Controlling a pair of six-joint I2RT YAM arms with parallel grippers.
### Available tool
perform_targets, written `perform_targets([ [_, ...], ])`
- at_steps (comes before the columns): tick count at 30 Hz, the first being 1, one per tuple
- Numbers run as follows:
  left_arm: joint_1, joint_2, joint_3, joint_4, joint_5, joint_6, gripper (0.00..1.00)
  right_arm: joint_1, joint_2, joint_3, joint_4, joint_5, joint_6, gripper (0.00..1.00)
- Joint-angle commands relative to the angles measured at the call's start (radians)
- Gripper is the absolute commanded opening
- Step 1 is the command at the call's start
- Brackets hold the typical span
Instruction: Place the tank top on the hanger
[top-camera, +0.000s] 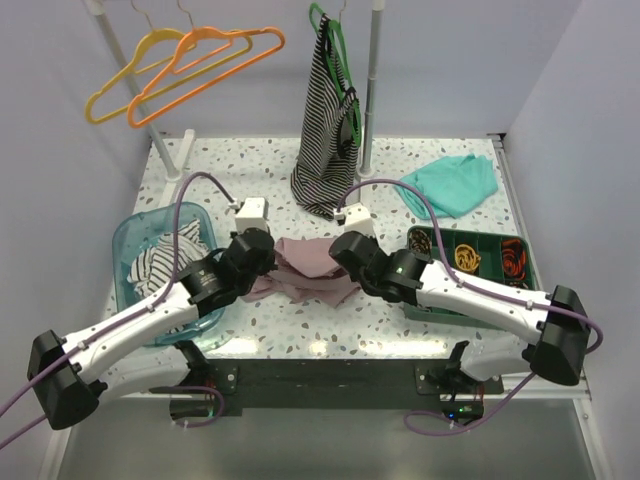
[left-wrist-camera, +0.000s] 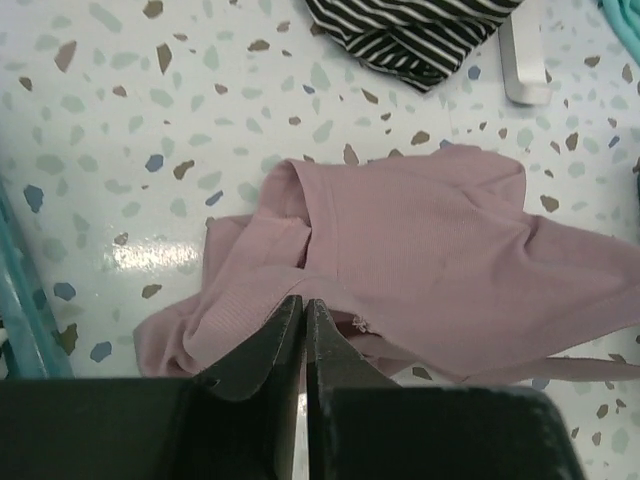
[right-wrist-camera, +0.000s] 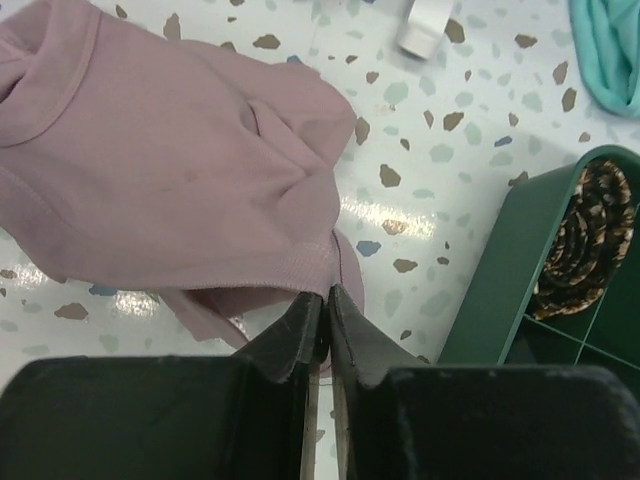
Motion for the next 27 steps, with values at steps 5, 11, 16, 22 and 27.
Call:
perform_targets([
  [5,0.008,-0.015,0.121,0.026,0.037,0.004,0.48,-0.007,-0.043,-0.058,0.048,-0.095,0.059,0.53],
  [11,0.090,0.006,0.445,0.038,-0.028,0.205,0.57,-0.007,-0.114,-0.063,0.040,-0.204,0.036,0.67],
  [16,0.366,0.131,0.756,0.072,0.190,0.395,0.62,-0.007,-0.224,-0.071,0.046,-0.294,0.010,0.78],
  [22,0.708,0.291,0.968,0.058,0.475,0.422,0.67,-0.007,-0.307,-0.092,0.069,-0.391,-0.021,0.85],
  [27,0.969,0.380,1.028,0.078,0.762,0.392,0.71,-0.005,-0.313,-0.091,0.060,-0.420,-0.056,0.85],
])
